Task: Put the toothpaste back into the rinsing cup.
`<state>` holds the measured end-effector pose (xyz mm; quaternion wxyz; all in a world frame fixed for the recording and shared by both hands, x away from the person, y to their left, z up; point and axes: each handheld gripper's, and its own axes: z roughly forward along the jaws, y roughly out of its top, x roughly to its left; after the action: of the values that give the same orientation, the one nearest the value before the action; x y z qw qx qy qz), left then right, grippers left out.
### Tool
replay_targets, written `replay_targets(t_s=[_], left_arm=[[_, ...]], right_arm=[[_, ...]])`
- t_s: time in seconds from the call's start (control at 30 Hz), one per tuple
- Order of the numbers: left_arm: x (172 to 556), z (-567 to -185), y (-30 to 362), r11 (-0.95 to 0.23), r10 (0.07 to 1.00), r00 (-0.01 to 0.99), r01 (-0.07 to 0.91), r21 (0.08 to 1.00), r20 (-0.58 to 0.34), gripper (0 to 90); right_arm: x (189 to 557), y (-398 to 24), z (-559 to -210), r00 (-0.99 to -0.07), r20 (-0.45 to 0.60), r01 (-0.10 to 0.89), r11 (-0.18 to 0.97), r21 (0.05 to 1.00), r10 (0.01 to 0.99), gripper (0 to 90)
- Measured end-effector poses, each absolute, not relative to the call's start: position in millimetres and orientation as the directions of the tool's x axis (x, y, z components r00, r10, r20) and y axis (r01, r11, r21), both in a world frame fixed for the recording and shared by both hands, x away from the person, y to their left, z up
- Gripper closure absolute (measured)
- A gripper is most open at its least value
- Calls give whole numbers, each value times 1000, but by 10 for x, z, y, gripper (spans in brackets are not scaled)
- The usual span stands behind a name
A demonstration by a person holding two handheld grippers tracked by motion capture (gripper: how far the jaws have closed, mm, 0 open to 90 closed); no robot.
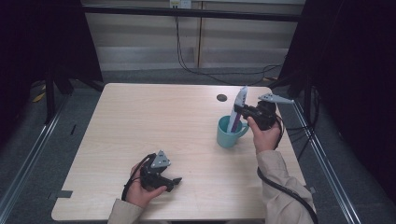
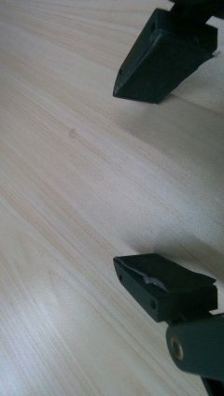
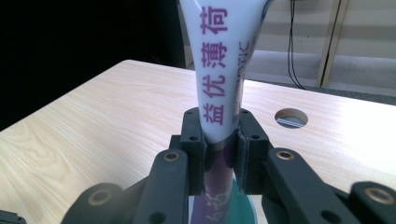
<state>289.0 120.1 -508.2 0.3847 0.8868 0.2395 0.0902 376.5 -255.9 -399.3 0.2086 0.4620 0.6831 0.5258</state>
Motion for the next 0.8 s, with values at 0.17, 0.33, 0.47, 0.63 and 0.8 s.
replay_targets(t_s=[0.17, 0.33, 0.47, 0.63, 0.8], left_arm=[[2889, -5082, 1201, -589, 494, 869, 356, 725, -24, 157], [2889, -5082, 1201, -589, 494, 869, 355, 726, -24, 157], [2889, -5082, 1201, -589, 494, 869, 355, 726, -24, 157], [2889, -5082, 1201, -589, 494, 869, 355, 725, -24, 157], [2889, -5082, 1201, -590, 494, 869, 355, 725, -24, 157]], right_arm=[[3750, -2572, -4067, -482, 203, 414, 17, 910, 853, 759], [3739, -2579, -4134, -475, 207, 427, 19, 904, 855, 759], [3729, -2582, -4177, -474, 203, 428, 23, 903, 857, 758], [3717, -2583, -4245, -468, 215, 438, 14, 899, 857, 758], [3712, -2565, -4305, -468, 222, 448, 13, 894, 855, 757]])
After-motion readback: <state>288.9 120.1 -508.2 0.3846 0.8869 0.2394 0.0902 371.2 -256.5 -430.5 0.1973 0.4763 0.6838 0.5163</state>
